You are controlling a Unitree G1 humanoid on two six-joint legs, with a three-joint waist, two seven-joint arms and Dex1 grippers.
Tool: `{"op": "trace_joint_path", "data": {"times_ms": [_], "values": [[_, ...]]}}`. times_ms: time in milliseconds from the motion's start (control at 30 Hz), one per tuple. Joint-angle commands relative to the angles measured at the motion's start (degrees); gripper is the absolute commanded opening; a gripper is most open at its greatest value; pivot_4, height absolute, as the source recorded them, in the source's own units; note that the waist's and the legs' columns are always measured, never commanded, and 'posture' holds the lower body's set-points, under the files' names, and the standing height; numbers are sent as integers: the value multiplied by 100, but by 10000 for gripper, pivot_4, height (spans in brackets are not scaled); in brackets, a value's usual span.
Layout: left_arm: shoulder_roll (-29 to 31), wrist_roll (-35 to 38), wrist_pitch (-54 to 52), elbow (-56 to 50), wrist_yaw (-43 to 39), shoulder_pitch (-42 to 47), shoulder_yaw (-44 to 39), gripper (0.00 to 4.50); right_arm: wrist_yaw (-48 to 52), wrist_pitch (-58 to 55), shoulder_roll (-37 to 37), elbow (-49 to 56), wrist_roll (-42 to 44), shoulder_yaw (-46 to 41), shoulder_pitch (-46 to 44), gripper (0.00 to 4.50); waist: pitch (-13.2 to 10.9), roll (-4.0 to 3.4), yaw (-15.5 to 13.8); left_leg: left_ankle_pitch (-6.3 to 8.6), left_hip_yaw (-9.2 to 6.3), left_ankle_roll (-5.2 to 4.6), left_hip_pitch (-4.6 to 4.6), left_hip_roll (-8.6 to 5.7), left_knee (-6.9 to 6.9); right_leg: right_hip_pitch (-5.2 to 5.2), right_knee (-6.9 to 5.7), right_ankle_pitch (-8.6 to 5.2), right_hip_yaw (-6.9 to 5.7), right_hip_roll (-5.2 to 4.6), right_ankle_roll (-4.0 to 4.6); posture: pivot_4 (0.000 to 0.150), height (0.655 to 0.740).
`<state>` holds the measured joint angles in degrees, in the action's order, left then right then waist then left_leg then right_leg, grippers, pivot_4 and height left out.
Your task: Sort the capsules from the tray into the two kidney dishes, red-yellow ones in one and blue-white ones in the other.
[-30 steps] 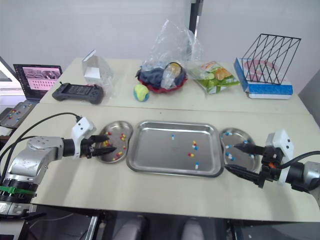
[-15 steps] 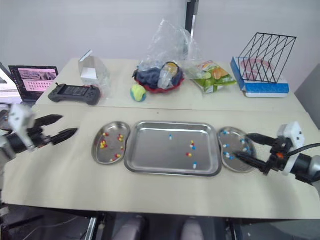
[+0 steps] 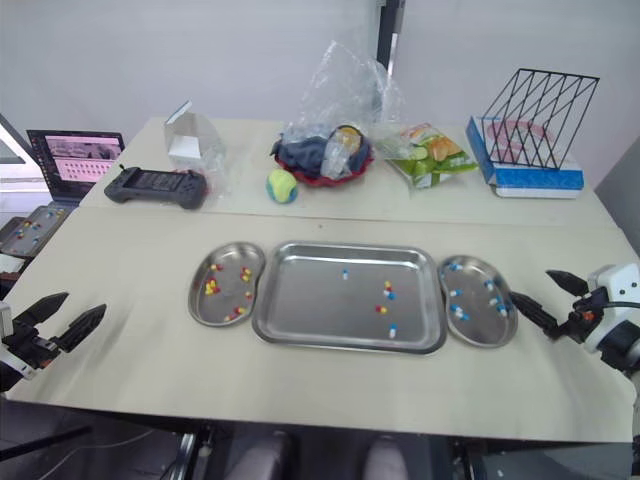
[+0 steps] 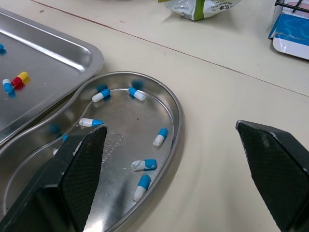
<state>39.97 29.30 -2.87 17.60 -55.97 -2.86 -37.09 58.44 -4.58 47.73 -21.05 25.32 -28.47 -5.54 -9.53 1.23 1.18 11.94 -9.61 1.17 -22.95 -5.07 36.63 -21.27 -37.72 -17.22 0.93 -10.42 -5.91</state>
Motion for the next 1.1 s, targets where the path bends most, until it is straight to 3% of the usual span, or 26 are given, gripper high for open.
{"op": "trace_joint_path", "data": {"times_ms": [33, 533, 733, 933, 1100], "values": [[56, 122, 29, -190, 45, -65, -120, 44561, 5, 210, 32, -36, 4, -57, -116, 45000, 0, 0, 8, 0, 0, 0, 0, 0, 0, 0, -1, 0, 0, 0, 0, 1500, 7391], [363, 461, -118, -239, -584, -33, -181, 44561, 5, 8, 127, 93, 57, -17, -243, 45000, 0, 0, 10, 1, 0, 0, 1, 1, -1, 0, -1, 0, -1, 2, 0, 1500, 7391], [493, 831, -744, -605, -885, 26, -14, 44561, -31, -152, 99, 416, 104, -60, -95, 45000, 0, -1, 6, 1, -1, 0, 1, 2, -1, 0, -1, 0, -1, 2, 0, 1500, 7391], [726, 1529, -1719, -1483, -1109, 186, 37, 44561, -28, -712, 60, 1304, 406, -28, 123, 45000, 0, -1, 6, 1, -2, 0, -2, 2, -1, -1, -1, 0, -1, 2, 0, 1500, 7391], [872, 1242, -1576, -2241, -1300, 41, 348, 44561, -93, -1311, 4, 2314, 673, 141, 299, 45000, 1, -9, 3, 2, -1, 1, -1, 2, -3, -1, 3, 0, 0, 2, 0, 1500, 7391]]}}
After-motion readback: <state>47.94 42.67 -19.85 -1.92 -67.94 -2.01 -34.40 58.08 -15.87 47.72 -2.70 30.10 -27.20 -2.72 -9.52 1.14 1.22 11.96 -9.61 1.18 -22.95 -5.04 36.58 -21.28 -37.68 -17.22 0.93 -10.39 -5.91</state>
